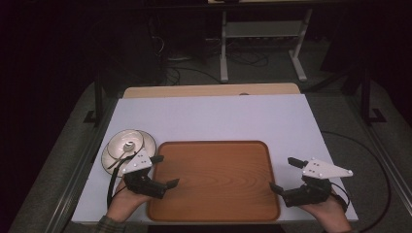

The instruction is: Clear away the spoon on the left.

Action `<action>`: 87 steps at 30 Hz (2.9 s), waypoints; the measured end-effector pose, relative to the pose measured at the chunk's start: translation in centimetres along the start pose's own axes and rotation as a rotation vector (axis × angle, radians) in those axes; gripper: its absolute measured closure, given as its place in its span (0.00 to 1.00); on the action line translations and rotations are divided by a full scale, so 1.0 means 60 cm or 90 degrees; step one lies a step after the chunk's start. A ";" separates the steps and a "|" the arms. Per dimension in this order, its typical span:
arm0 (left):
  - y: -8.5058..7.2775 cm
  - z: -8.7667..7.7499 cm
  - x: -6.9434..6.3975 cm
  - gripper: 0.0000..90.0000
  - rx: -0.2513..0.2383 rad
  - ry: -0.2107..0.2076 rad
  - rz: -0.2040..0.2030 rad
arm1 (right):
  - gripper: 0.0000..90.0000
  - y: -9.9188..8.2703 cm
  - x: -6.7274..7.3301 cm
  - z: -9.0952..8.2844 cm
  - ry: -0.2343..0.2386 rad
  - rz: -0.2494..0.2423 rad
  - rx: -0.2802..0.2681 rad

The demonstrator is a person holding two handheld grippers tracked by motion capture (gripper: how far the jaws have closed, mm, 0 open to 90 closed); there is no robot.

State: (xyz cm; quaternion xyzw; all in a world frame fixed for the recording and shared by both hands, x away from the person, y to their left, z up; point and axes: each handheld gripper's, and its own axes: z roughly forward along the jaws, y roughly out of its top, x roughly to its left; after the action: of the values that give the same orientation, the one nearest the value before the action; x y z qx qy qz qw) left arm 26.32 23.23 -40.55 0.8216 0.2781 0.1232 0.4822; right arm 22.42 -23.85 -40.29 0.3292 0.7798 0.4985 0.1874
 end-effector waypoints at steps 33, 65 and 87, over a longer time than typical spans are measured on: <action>-0.002 -0.024 0.009 1.00 0.048 0.027 -0.054 | 0.00 -0.003 -0.007 0.009 0.008 0.011 0.003; -0.036 -0.074 0.069 1.00 0.051 0.068 -0.100 | 0.00 -0.004 -0.007 0.012 0.002 0.004 0.012; -0.041 -0.104 0.089 1.00 0.031 0.097 -0.116 | 0.00 -0.004 -0.006 0.010 0.000 -0.004 0.018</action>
State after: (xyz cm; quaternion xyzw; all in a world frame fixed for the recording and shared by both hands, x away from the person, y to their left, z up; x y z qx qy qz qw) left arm 26.91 31.75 -39.88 0.7929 0.3899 0.1340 0.4488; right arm 22.97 -23.80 -40.79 0.3294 0.7879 0.4865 0.1843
